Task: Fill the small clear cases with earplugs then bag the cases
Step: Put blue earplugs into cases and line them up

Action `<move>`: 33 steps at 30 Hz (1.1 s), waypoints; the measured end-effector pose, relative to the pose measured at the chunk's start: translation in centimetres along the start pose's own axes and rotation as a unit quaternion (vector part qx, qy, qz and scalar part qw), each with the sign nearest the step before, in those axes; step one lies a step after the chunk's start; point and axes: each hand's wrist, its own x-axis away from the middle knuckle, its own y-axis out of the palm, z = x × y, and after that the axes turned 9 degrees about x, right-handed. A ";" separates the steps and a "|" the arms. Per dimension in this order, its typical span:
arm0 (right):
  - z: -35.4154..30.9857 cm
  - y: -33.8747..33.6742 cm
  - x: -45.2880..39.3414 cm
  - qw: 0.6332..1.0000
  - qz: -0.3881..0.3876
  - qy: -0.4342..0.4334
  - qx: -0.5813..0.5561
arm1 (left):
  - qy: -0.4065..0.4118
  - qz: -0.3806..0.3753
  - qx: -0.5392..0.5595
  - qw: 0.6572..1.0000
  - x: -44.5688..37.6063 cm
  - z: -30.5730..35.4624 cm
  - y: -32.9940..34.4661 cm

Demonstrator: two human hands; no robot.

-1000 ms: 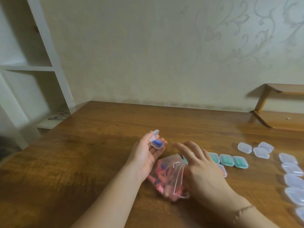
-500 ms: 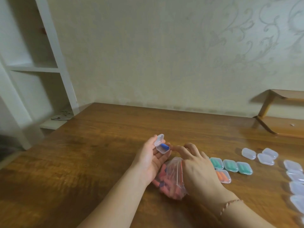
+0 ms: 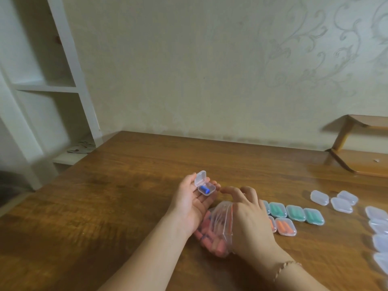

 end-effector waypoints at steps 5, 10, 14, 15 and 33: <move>0.7 -0.7 0.6 0.999 0.023 0.004 -0.023 | 0.006 0.014 0.019 1.000 0.0 0.0 0.1; 3.2 -4.7 2.4 0.994 -0.023 -0.012 -0.111 | 0.002 0.014 0.028 0.999 0.0 0.2 0.2; 6.1 -7.2 3.0 0.987 -0.036 -0.013 -0.159 | 0.007 0.002 0.027 1.000 0.2 0.1 0.4; 6.6 -7.6 3.1 0.982 -0.019 -0.006 -0.186 | 0.008 -0.006 0.025 1.000 0.5 0.1 0.4; 4.5 -3.1 2.0 0.942 0.258 -0.024 -0.213 | 0.019 -0.210 -0.146 0.966 4.4 -1.7 0.3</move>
